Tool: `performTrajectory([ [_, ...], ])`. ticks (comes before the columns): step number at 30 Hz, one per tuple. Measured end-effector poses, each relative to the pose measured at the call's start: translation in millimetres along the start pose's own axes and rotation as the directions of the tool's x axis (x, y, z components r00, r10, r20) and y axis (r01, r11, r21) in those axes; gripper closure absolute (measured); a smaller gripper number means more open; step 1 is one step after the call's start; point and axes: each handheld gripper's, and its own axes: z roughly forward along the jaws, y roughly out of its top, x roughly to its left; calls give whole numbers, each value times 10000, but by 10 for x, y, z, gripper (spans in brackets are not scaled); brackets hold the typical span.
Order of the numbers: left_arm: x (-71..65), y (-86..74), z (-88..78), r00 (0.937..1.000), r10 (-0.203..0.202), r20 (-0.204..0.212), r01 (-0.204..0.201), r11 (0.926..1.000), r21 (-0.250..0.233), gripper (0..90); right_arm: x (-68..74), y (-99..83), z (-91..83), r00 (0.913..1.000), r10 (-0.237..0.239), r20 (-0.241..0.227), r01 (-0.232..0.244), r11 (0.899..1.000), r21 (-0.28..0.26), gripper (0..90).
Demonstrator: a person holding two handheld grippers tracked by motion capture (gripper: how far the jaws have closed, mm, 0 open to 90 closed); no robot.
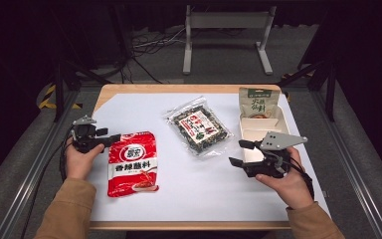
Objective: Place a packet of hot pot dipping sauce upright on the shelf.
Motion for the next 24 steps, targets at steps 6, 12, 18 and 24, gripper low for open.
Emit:
performTrajectory([
  [6, 32, -25, 57, 9997, -192, 149, 188, 9994, 284, 280, 6, -11, 14, 10000, 18, -67, -18, 10000, 27, 341],
  [12, 58, -45, 117, 9983, -232, 532, 199, 9979, 621, 317, -6, -15, 13, 10000, 54, -71, -54, 10000, -7, 338],
  [18, 43, -55, 143, 9968, -347, 714, 288, 9962, 821, 356, -10, -23, 19, 9999, 67, -90, -67, 10000, -41, 331],
  [24, 19, -47, 117, 9953, -251, 937, 172, 9963, 836, 432, -19, -34, 30, 9999, 61, -113, -62, 10000, -37, 324],
])
